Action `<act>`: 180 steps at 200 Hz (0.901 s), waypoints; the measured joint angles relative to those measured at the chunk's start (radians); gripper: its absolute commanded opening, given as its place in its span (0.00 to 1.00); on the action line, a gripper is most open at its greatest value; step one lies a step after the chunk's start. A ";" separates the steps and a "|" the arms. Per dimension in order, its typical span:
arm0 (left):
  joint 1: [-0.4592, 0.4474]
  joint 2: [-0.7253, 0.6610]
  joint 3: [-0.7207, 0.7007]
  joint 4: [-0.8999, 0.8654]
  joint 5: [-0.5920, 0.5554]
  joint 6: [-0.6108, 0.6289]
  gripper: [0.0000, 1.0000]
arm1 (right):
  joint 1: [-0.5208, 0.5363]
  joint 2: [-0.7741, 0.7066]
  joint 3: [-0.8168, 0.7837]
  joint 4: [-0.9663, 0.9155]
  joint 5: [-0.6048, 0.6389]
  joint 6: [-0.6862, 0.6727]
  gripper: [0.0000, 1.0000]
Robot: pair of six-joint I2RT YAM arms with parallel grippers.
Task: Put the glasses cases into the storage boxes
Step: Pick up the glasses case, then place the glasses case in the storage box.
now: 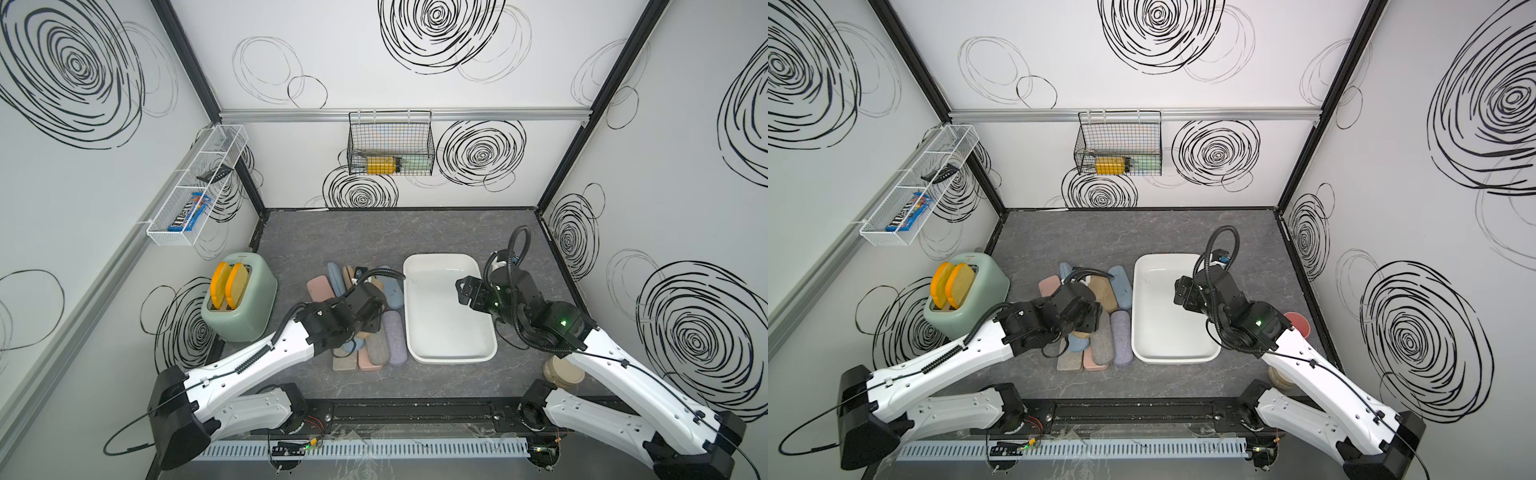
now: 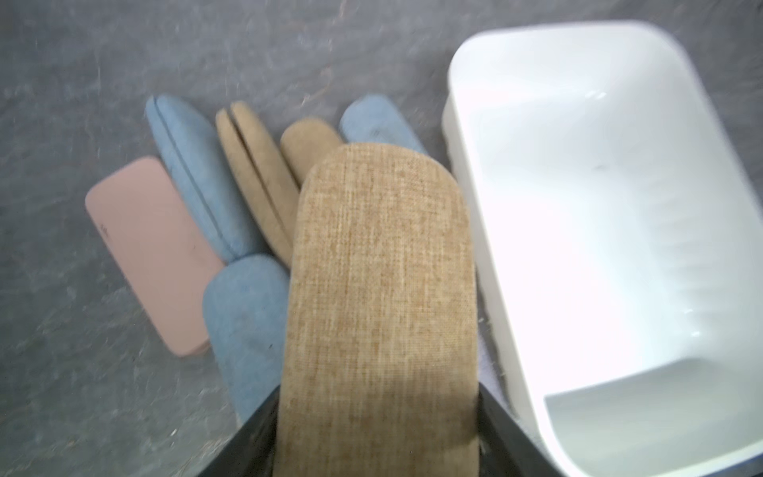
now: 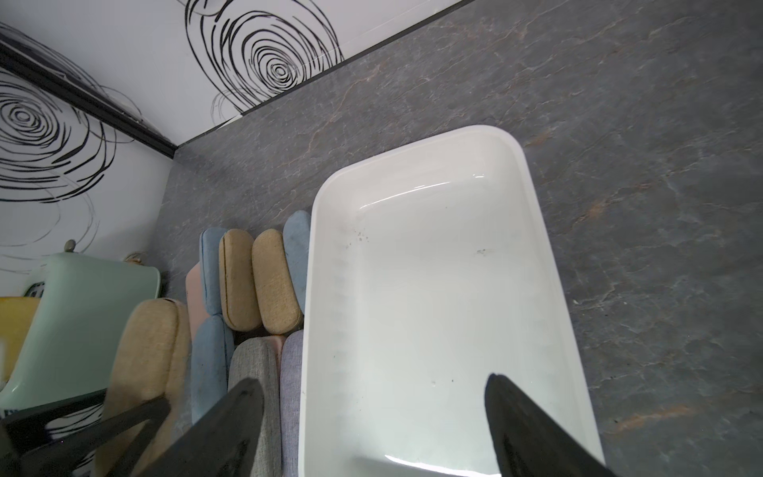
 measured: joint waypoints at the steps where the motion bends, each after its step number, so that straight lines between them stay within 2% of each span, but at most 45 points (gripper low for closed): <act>1: 0.000 0.006 0.009 0.005 0.001 0.002 0.63 | -0.002 0.000 0.000 -0.001 0.000 0.000 0.88; 33: -0.015 0.192 0.195 0.092 0.021 0.013 0.63 | -0.100 -0.026 0.000 -0.033 -0.023 -0.018 0.88; 117: -0.063 0.703 0.512 0.200 0.061 -0.068 0.62 | -0.308 -0.078 -0.067 -0.043 -0.148 -0.076 0.88; 148: -0.060 0.800 0.546 0.191 0.060 -0.108 0.62 | -0.361 -0.101 -0.094 -0.043 -0.193 -0.103 0.88; 180: -0.059 0.825 0.547 0.188 0.058 -0.138 0.63 | -0.407 -0.116 -0.126 -0.039 -0.243 -0.120 0.88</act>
